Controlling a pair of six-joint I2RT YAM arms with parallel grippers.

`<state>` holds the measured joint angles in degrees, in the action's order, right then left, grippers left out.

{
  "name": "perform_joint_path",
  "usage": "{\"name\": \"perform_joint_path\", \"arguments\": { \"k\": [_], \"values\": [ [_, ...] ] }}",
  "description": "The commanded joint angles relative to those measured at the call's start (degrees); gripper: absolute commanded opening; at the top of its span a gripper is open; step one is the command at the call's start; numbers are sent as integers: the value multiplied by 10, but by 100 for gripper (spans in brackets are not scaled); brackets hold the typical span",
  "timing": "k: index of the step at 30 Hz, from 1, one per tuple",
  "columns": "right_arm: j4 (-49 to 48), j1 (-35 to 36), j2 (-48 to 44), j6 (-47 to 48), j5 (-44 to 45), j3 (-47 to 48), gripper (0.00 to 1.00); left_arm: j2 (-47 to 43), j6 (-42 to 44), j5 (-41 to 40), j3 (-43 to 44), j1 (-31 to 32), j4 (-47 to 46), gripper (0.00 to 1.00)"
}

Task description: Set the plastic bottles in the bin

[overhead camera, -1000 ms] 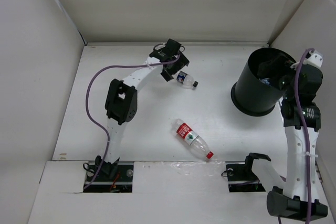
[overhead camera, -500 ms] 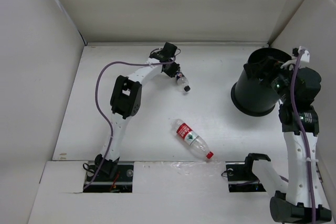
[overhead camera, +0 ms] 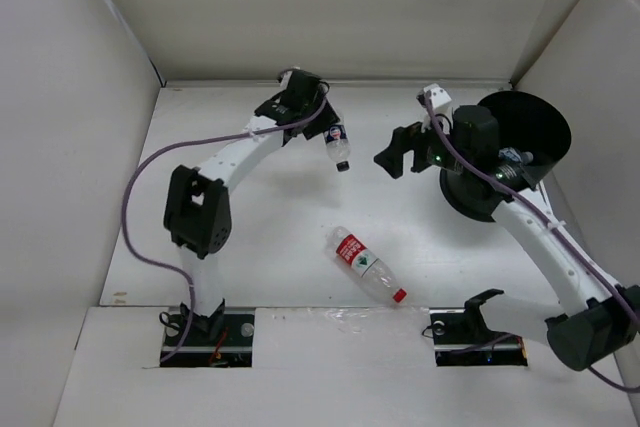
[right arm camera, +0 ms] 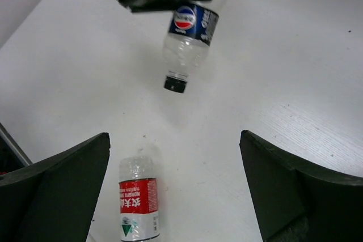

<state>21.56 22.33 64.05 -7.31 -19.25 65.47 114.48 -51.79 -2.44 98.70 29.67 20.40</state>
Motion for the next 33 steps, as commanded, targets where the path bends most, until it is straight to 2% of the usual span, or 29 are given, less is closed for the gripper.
{"name": "perform_joint_path", "arguments": {
  "k": [1, 7, 13, 17, 19, 26, 27, 29, 30, 31, 32, 33],
  "values": [
    [-72, 16, 21, 38, -4, 29, 100, -123, 88, 52, -30, 9, -65, 0],
    [-125, 27, 84, 19, -55, 47, 100, -217, 107, 110, -119, 9, -130, 0],
    [-179, 50, 137, -26, -107, 76, 100, -257, 107, 157, -149, 9, -173, 0],
    [-184, 73, 174, -40, -89, 93, 100, -282, 102, 180, -161, 9, -209, 0],
    [-184, 79, 190, -59, -51, 98, 100, -294, 83, 187, -169, 9, -224, 0],
    [-222, 85, 232, -101, -42, 98, 100, -326, 59, 199, -204, 9, -275, 0],
    [-227, 85, 232, -101, -42, 98, 99, -332, 53, 199, -215, 9, -282, 0],
    [-235, 85, 232, -117, -35, 98, 85, -338, 42, 217, -228, 9, -316, 1],
    [-235, 80, 232, -117, -35, 98, 76, -338, 42, 217, -233, 9, -326, 7],
    [-235, 75, 222, -117, -35, 98, 64, -338, 34, 224, -233, 9, -332, 21],
    [-241, 61, 207, -117, -40, 92, 26, -338, 34, 233, -233, 9, -338, 66],
    [-241, 53, 197, -117, -40, 85, 6, -338, 34, 233, -225, 9, -329, 98]
  ]
}}
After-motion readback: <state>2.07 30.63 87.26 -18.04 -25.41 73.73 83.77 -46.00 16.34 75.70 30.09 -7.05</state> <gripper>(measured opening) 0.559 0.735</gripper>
